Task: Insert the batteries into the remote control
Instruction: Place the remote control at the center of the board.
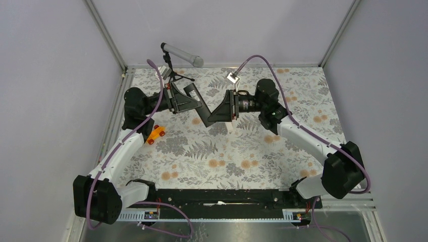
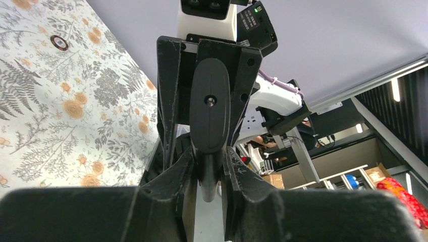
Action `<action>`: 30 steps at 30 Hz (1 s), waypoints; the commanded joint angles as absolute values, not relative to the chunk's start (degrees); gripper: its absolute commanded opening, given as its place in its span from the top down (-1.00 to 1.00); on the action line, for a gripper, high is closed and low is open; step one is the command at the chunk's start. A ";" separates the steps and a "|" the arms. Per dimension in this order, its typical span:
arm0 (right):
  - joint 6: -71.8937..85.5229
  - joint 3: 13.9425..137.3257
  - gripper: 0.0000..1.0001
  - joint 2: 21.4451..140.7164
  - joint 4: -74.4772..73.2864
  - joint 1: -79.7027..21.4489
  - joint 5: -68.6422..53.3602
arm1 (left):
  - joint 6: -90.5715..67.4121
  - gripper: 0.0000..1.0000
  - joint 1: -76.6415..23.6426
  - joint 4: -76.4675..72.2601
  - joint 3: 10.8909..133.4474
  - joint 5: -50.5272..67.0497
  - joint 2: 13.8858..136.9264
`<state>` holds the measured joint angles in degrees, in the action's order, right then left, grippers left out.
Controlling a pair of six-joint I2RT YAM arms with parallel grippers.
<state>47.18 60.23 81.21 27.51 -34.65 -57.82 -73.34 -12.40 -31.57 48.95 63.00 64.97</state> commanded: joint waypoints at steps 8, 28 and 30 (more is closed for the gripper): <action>50.83 67.11 0.15 88.73 36.25 -37.21 -57.03 | -70.39 1.00 -13.57 -35.91 48.99 68.10 62.90; 31.63 62.41 1.00 76.57 -6.24 -31.94 -22.09 | -34.38 -0.98 -10.21 13.61 53.18 42.24 53.96; 26.79 61.58 1.00 77.15 -14.71 -29.36 -12.34 | -33.31 -0.98 -9.47 16.56 52.89 37.27 52.51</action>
<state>37.87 63.09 78.83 5.21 -34.63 -34.04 -40.75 -11.27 6.83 51.20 49.50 55.59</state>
